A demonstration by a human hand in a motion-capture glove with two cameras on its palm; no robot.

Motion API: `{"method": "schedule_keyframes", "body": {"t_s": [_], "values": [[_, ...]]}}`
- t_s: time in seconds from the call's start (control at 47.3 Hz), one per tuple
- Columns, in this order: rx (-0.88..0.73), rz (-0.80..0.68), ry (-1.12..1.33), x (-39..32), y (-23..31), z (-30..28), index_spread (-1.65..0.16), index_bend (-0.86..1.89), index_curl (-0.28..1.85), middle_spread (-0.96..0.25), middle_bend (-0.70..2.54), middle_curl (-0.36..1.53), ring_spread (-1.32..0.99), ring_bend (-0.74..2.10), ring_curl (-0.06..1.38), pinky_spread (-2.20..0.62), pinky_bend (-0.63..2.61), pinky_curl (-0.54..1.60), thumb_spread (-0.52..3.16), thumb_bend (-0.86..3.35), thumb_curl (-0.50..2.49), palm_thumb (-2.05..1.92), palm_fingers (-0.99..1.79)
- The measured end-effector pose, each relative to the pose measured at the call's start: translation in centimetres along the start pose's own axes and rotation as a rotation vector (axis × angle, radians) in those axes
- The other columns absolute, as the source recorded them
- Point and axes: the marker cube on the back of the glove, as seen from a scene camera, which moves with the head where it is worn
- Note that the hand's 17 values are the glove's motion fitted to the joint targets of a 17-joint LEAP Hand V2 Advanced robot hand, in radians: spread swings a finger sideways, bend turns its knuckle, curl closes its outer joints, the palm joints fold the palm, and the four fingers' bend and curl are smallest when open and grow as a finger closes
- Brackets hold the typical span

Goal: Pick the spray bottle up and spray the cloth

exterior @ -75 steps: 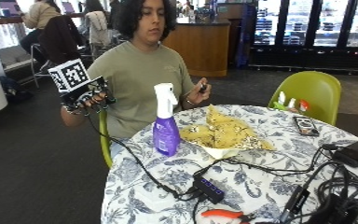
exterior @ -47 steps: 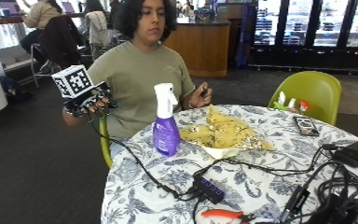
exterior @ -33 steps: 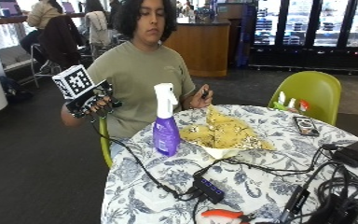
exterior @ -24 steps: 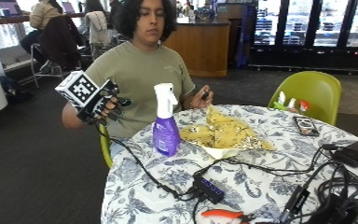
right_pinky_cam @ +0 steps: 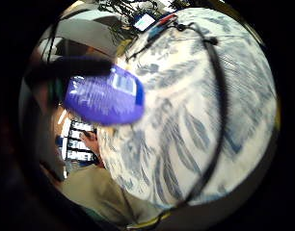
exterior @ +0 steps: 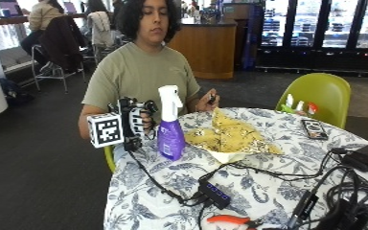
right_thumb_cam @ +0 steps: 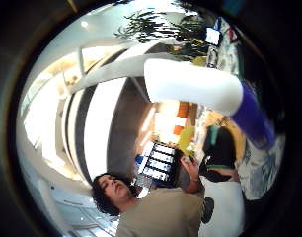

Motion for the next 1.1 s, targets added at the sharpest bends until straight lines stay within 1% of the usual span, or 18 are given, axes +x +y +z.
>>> {"method": "schedule_keyframes", "body": {"t_s": [0.042, 0.063, 0.106, 0.169, 0.338, 0.465, 0.549, 0.634, 0.676, 0.719, 0.74, 0.761, 0.782, 0.824, 0.888, 0.93, 0.993, 1.099], "values": [[0.035, 0.008, -0.053, 0.2, -0.6, 0.2, -0.32, 0.23, 0.22, -0.11, 0.37, 0.41, -0.15, 0.62, 0.36, -0.1, 0.58, 0.37, 0.82, 0.09, 0.45, 0.99, 1.23], [0.053, 0.012, -0.071, 0.4, -0.9, 0.3, -0.31, 0.23, 0.24, -0.12, 0.38, 0.43, -0.16, 0.63, 0.38, -0.12, 0.59, 0.39, 0.79, 0.08, 0.46, 1.0, 1.22], [0.073, 0.02, -0.087, 0.6, -1.3, 0.6, -0.31, 0.38, 0.3, -0.13, 0.48, 0.47, -0.17, 0.71, 0.43, -0.1, 0.69, 0.45, 0.8, 0.1, 0.48, 1.03, 1.5], [0.073, 0.04, -0.091, 0.7, -1.7, 0.9, -0.3, 0.53, 0.36, -0.15, 0.59, 0.53, -0.18, 0.79, 0.48, -0.11, 0.74, 0.49, 0.78, 0.09, 0.51, 1.03, 1.53], [0.054, 0.036, -0.101, 0.2, -1.2, 0.2, -0.26, 0.73, 0.48, -0.17, 0.78, 0.63, -0.2, 0.93, 0.57, -0.12, 0.87, 0.59, 0.74, 0.09, 0.59, 1.05, 1.37], [0.017, 0.028, -0.117, -0.6, 1.2, -2.4, -0.25, 0.79, 0.55, -0.17, 0.84, 0.68, -0.2, 0.98, 0.6, -0.13, 0.93, 0.65, 0.75, 0.09, 0.64, 1.06, 1.26], [0.013, 0.041, -0.101, -0.9, 3.6, -4.5, -0.24, 0.73, 0.56, -0.17, 0.82, 0.69, -0.19, 0.98, 0.61, -0.15, 0.93, 0.66, 0.82, 0.03, 0.64, 0.98, 1.17], [0.01, 0.007, 0.025, -0.8, 6.2, -6.6, -0.23, 0.61, 0.55, -0.15, 0.74, 0.66, -0.18, 0.94, 0.59, -0.18, 0.86, 0.63, 0.91, -0.02, 0.62, 0.91, 1.09], [0.009, -0.015, 0.121, -0.7, 7.5, -7.7, -0.23, 0.5, 0.52, -0.13, 0.68, 0.62, -0.16, 0.88, 0.56, -0.19, 0.75, 0.59, 0.94, -0.04, 0.59, 0.87, 0.95], [-0.044, 0.018, 0.2, -0.8, 9.2, -8.7, -0.24, 0.45, 0.52, -0.12, 0.62, 0.6, -0.14, 0.84, 0.56, -0.18, 0.72, 0.59, 0.96, -0.04, 0.58, 0.85, 0.88], [-0.075, 0.042, 0.227, -0.9, 10.1, -9.2, -0.25, 0.4, 0.5, -0.11, 0.59, 0.58, -0.13, 0.77, 0.53, -0.14, 0.66, 0.56, 0.98, -0.05, 0.56, 0.81, 0.7], [-0.097, 0.062, 0.245, -1.0, 10.9, -9.7, -0.26, 0.39, 0.5, -0.1, 0.57, 0.58, -0.13, 0.75, 0.54, -0.11, 0.62, 0.57, 1.0, -0.05, 0.55, 0.79, 0.59], [-0.108, 0.079, 0.255, -1.2, 11.6, -10.1, -0.26, 0.38, 0.5, -0.09, 0.57, 0.57, -0.12, 0.74, 0.54, -0.1, 0.61, 0.57, 1.01, -0.05, 0.55, 0.78, 0.6], [-0.116, 0.107, 0.263, -1.4, 12.8, -10.7, -0.3, 0.28, 0.47, -0.07, 0.48, 0.53, -0.11, 0.65, 0.51, -0.03, 0.6, 0.55, 1.01, -0.06, 0.52, 0.73, 0.38], [-0.132, 0.118, 0.283, -1.5, 15.2, -11.3, -0.33, 0.21, 0.43, -0.07, 0.4, 0.49, -0.09, 0.57, 0.46, 0.05, 0.56, 0.5, 1.0, -0.06, 0.49, 0.68, 0.27], [-0.116, 0.097, 0.316, -1.5, 16.4, -11.6, -0.36, 0.17, 0.4, -0.06, 0.34, 0.46, -0.09, 0.52, 0.43, 0.1, 0.52, 0.47, 1.0, -0.06, 0.48, 0.66, 0.17], [-0.035, 0.05, 0.383, -1.5, 17.1, -11.7, -0.38, 0.13, 0.36, -0.06, 0.29, 0.43, -0.08, 0.49, 0.4, 0.14, 0.51, 0.44, 0.99, -0.05, 0.46, 0.64, 0.13], [-0.123, 0.133, 0.494, -2.1, 19.5, -11.8, -0.41, 0.11, 0.31, -0.07, 0.23, 0.4, -0.07, 0.47, 0.36, 0.18, 0.51, 0.41, 0.97, -0.04, 0.43, 0.6, 0.08]]}}
